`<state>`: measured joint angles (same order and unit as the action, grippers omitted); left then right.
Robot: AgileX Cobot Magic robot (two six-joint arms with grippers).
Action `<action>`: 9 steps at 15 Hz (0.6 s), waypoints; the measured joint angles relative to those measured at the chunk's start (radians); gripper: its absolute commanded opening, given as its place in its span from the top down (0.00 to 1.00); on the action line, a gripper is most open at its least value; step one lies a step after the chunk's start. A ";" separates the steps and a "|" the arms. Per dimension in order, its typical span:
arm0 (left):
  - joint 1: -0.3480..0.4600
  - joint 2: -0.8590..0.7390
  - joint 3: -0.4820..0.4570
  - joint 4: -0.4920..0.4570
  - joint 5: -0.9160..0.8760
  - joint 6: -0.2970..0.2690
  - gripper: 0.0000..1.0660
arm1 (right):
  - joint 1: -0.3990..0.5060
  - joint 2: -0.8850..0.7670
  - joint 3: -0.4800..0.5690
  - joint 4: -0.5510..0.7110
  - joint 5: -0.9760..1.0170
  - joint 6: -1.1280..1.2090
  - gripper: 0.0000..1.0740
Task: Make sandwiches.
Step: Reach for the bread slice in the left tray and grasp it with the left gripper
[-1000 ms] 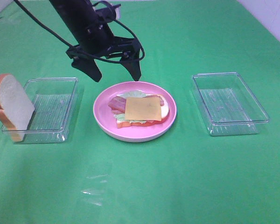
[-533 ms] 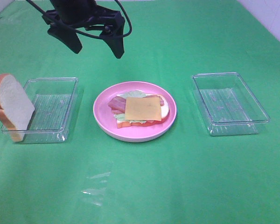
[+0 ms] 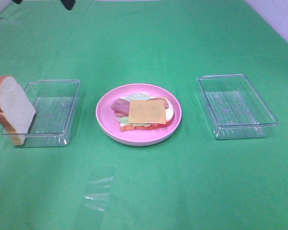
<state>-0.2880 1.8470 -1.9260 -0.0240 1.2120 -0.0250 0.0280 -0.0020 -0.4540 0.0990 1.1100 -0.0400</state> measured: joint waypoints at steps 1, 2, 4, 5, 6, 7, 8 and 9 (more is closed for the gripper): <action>0.031 -0.028 0.043 0.000 0.000 0.000 0.05 | 0.000 0.000 0.000 0.000 0.000 0.000 0.15; 0.078 -0.064 0.108 0.003 0.001 0.000 0.05 | 0.000 0.000 0.000 0.000 0.000 0.000 0.15; 0.168 -0.112 0.216 0.010 0.008 -0.004 0.05 | 0.000 0.000 0.000 0.000 0.000 0.000 0.15; 0.199 -0.116 0.237 0.010 0.008 -0.009 0.05 | 0.000 0.000 0.000 0.000 0.000 0.000 0.15; 0.210 -0.116 0.247 0.010 0.008 -0.010 0.05 | 0.000 0.000 0.000 0.000 0.000 0.000 0.15; 0.211 -0.116 0.257 0.006 0.007 -0.004 0.05 | 0.000 0.000 0.000 0.000 0.000 0.000 0.15; 0.211 -0.117 0.266 0.003 0.007 0.006 0.05 | 0.000 0.000 0.000 0.000 0.000 0.000 0.15; 0.211 -0.117 0.276 0.002 0.007 0.010 0.05 | 0.000 0.000 0.000 0.000 0.000 0.000 0.15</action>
<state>-0.0770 1.7300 -1.6500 -0.0220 1.2190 -0.0150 0.0280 -0.0020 -0.4540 0.0990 1.1100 -0.0400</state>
